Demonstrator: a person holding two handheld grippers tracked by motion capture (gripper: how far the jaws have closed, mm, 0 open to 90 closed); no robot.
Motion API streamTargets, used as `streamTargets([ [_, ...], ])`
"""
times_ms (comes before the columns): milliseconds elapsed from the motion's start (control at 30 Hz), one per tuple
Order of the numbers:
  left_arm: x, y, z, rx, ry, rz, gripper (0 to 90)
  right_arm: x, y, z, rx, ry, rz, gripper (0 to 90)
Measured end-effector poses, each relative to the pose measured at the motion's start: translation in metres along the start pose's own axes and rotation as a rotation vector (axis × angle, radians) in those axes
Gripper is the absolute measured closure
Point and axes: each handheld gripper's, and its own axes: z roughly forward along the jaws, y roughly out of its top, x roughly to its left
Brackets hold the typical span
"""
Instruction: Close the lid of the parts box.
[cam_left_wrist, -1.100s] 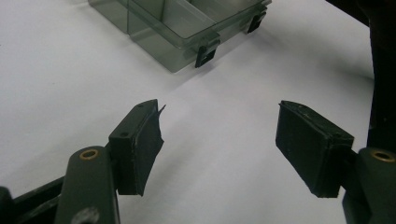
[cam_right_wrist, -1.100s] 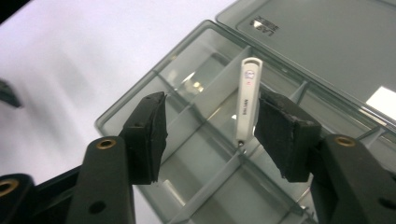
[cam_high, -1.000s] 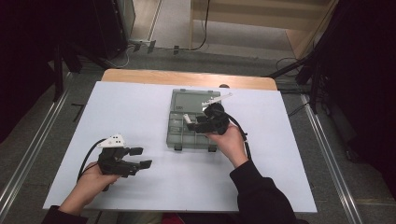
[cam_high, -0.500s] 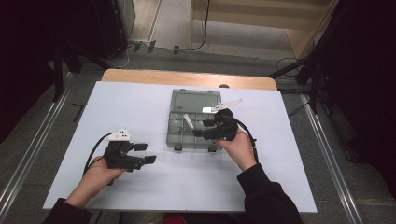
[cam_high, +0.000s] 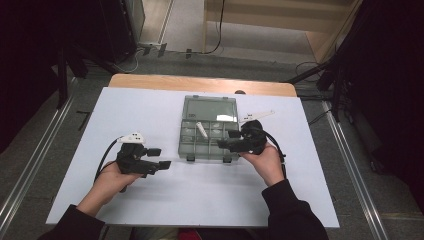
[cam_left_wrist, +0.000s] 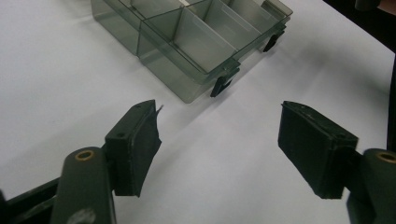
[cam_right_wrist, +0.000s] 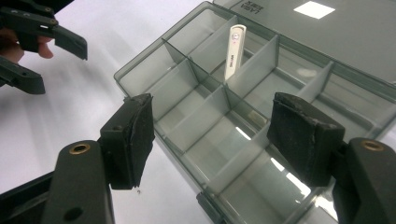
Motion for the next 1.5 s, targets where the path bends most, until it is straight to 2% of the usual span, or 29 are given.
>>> streamTargets([
  [333,0.003,0.005,0.006,-0.01,0.009,-0.012,28.3,-0.006,-0.011,-0.01,-0.005,-0.023,0.027,31.0],
  [700,0.005,0.014,0.013,-0.01,0.028,-0.015,28.3,-0.013,-0.019,-0.017,-0.012,-0.035,0.036,30.9],
  [967,0.007,0.02,0.017,-0.007,0.031,-0.022,28.4,-0.022,-0.019,-0.015,-0.008,-0.032,0.056,30.3],
  [1300,0.009,0.037,0.03,-0.003,0.037,-0.027,28.4,-0.033,-0.015,-0.012,-0.002,-0.057,0.072,30.3],
  [1500,0.014,0.046,0.034,-0.025,0.036,-0.056,28.4,-0.039,-0.011,-0.01,0.002,-0.07,0.078,30.2],
])
